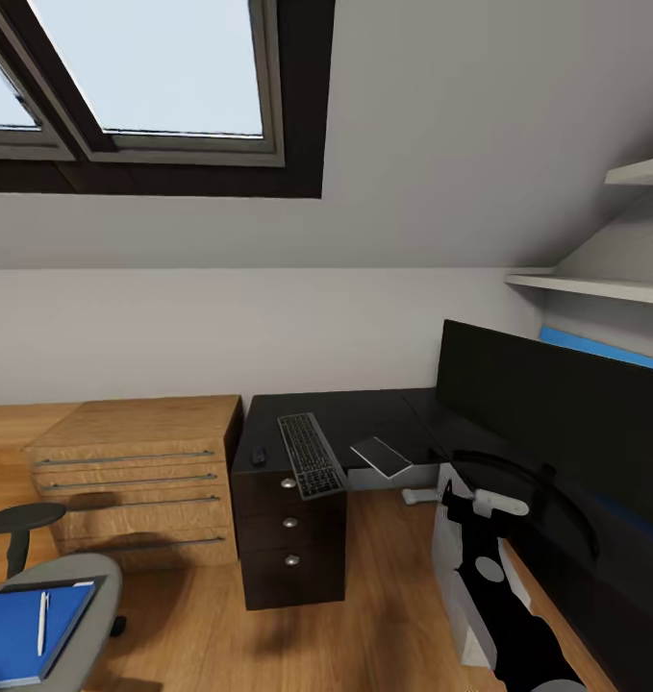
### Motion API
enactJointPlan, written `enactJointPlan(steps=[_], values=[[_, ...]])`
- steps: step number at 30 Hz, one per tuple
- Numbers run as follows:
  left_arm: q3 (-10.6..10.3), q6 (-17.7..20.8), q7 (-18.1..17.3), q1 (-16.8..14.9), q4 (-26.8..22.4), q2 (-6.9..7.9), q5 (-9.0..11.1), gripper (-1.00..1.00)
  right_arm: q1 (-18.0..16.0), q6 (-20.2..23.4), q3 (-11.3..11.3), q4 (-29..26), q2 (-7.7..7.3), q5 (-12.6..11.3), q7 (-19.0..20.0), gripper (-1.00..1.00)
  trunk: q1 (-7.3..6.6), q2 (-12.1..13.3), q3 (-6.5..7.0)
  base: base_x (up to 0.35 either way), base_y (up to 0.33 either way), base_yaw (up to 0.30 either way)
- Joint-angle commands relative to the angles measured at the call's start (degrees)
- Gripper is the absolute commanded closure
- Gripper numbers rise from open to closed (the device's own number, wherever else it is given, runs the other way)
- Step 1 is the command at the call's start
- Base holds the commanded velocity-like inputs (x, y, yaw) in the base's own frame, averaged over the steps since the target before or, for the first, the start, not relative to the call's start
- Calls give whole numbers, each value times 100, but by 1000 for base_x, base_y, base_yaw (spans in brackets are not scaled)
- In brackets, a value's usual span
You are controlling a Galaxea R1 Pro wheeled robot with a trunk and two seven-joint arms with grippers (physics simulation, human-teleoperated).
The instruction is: In the bedroom, organize the workspace by keeping the computer under the desk, ensuring the monitor is on the desk, placing the keyboard on the desk next to the monitor, placing the mouse on the desk next to the keyboard, moving the folder from the swivel chair onto the desk next to the mouse, stacking the notebook on top of the folder with the pen on top of the notebook, and positioning the swivel chair next to the desk.
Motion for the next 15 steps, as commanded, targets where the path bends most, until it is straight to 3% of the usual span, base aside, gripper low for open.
enactJointPlan(steps=[1,15], values=[[-50,-18,27,-3,1,1,48,-100,-6,-36,12,6,-2,-44,-18,-100,0,-4,-3,-2,0,-202],[-50,-20,28,-3,1,1,49,-100,-6,-36,11,12,-4,-44,-17,-100,0,-4,57,0,0,-223]])
